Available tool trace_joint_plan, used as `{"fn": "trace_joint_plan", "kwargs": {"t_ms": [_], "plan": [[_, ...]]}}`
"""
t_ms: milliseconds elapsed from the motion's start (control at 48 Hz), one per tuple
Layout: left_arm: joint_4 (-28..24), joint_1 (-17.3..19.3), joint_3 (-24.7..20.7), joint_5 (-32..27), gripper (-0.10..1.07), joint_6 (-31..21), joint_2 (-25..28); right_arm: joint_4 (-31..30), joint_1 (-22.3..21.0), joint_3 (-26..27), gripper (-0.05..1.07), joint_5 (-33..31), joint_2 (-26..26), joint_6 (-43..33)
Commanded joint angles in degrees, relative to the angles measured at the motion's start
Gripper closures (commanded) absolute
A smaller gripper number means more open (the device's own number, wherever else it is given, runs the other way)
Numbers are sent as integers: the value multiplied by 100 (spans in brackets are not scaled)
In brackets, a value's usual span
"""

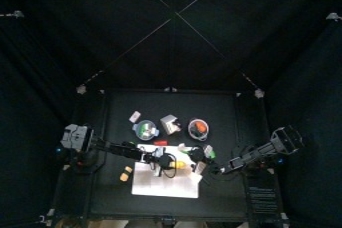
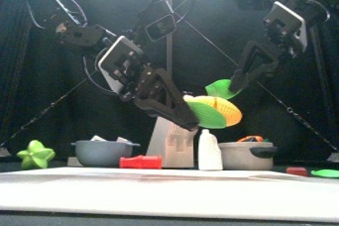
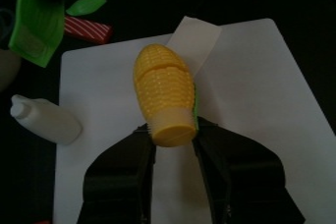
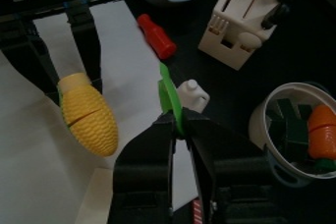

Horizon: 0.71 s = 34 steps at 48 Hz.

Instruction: Place corn husk down and regrab corn

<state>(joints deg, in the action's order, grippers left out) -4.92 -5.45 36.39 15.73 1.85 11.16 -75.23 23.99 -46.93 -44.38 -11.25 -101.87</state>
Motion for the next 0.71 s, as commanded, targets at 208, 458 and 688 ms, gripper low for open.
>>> {"fn": "trace_joint_plan", "kwargs": {"t_ms": [208, 458, 688], "plan": [[18, 18, -53, 35, 46, 9, -158, 466, 53, -62, 54, -105, -290, 18], [18, 18, 62, -9, 46, 9, -237, 1644, 202, -387, 54, -149, -519, 18], [18, 18, 246, -53, 46, 9, -404, 3190, 422, -703, 54, -88, -712, 26]]}}
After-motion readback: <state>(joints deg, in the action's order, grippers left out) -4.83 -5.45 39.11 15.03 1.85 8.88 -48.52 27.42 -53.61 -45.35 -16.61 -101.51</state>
